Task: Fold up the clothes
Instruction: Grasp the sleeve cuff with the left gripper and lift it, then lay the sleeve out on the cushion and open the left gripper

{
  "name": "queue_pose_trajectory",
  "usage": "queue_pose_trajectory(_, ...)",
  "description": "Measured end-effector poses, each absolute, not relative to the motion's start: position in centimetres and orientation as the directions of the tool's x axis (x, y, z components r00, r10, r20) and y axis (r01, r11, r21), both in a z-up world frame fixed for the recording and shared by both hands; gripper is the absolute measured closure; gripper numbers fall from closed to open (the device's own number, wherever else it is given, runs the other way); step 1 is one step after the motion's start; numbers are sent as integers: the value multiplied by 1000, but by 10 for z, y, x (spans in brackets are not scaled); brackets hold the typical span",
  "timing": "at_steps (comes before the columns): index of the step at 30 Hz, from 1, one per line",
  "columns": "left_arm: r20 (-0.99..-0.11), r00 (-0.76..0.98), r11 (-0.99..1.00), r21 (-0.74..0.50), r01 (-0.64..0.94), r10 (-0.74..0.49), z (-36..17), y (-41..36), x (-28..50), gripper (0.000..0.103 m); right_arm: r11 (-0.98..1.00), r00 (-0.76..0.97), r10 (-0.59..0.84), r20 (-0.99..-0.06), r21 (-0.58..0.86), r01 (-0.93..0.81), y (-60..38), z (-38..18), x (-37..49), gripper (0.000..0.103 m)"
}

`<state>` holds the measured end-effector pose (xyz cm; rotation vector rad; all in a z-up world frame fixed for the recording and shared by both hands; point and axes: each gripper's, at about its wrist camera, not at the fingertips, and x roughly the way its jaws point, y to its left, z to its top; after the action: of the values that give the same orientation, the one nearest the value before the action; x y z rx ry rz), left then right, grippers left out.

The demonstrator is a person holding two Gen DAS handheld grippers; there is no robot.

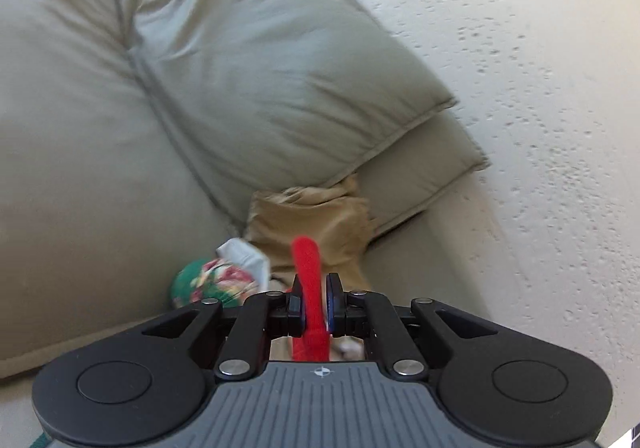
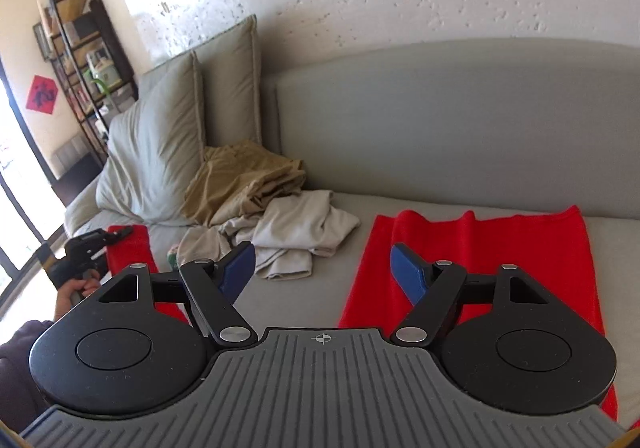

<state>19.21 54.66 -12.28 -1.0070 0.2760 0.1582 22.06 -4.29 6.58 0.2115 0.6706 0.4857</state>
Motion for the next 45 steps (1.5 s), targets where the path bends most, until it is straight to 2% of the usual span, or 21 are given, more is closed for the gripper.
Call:
queue_pose_trajectory(3, -390, 921, 435, -827, -356, 12, -153, 551, 195, 88, 868, 658, 496, -566, 352, -351, -40, 56, 224, 27)
queue_pose_trajectory(7, -469, 881, 447, -775, -447, 68, -159, 557, 188, 86, 871, 639, 492, -591, 337, -359, -34, 49, 226, 27)
queue_pose_trajectory(8, -484, 871, 451, -761, -466, 84, -157, 560, 186, 78, 870, 636, 493, -594, 334, -363, -32, 48, 226, 27)
queue_pose_trajectory(9, -500, 860, 467, -740, -484, 99, -151, 561, 183, 63, 869, 633, 494, -596, 331, -368, -31, 47, 225, 27)
queue_pose_trajectory(10, -517, 848, 487, -715, -502, 115, -145, 561, 179, 59, 869, 632, 495, -597, 325, -373, -29, 47, 224, 27)
queue_pose_trajectory(13, -562, 821, 597, -624, -504, 106, -118, 550, 166, 55, 873, 643, 487, -591, 307, -380, -28, 51, 215, 27)
queue_pose_trajectory(16, -557, 829, 710, -565, -421, 48, -86, 516, 141, 53, 877, 663, 481, -574, 305, -373, -34, 60, 202, 27)
queue_pose_trajectory(18, -546, 838, 771, -536, -343, -7, -65, 482, 120, 44, 877, 679, 480, -555, 326, -353, -46, 67, 190, 25)
queue_pose_trajectory(19, -553, 832, 797, -517, -313, -32, -57, 464, 109, 43, 876, 687, 480, -546, 345, -337, -54, 71, 184, 25)
queue_pose_trajectory(23, -621, 770, 857, -469, -213, -148, -36, 391, 65, 31, 842, 709, 490, -507, 486, -234, -100, 84, 155, 22)
queue_pose_trajectory(26, -696, 675, 817, -523, -245, -243, -53, 344, 44, 28, 803, 733, 474, -487, 581, -132, -142, 91, 129, 21)
queue_pose_trajectory(28, -726, 622, 764, -569, -306, -292, -76, 320, 34, 33, 789, 746, 449, -492, 611, -72, -167, 89, 108, 20)
queue_pose_trajectory(30, -709, 623, 684, -634, -361, -329, -99, 308, 32, 42, 774, 749, 430, -505, 633, -18, -191, 85, 87, 20)
queue_pose_trajectory(32, -675, 652, 604, -691, -396, -345, -118, 299, 30, 46, 767, 739, 424, -524, 642, 16, -210, 75, 69, 20)
queue_pose_trajectory(38, -648, 713, 587, -697, -413, -267, -121, 288, 33, 45, 744, 685, 453, -570, 665, 61, -247, 34, 27, 20)
queue_pose_trajectory(40, -654, 718, 593, -683, -426, -237, -117, 286, 38, 49, 745, 646, 475, -597, 664, 66, -248, 13, 21, 20)
queue_pose_trajectory(42, -666, 716, 615, -659, -433, -208, -113, 283, 43, 99, 747, 611, 488, -623, 661, 76, -248, -9, 16, 20)
queue_pose_trajectory(45, -689, 706, 630, -624, -462, -165, -113, 280, 45, 103, 748, 588, 494, -641, 657, 87, -251, -28, 7, 20)
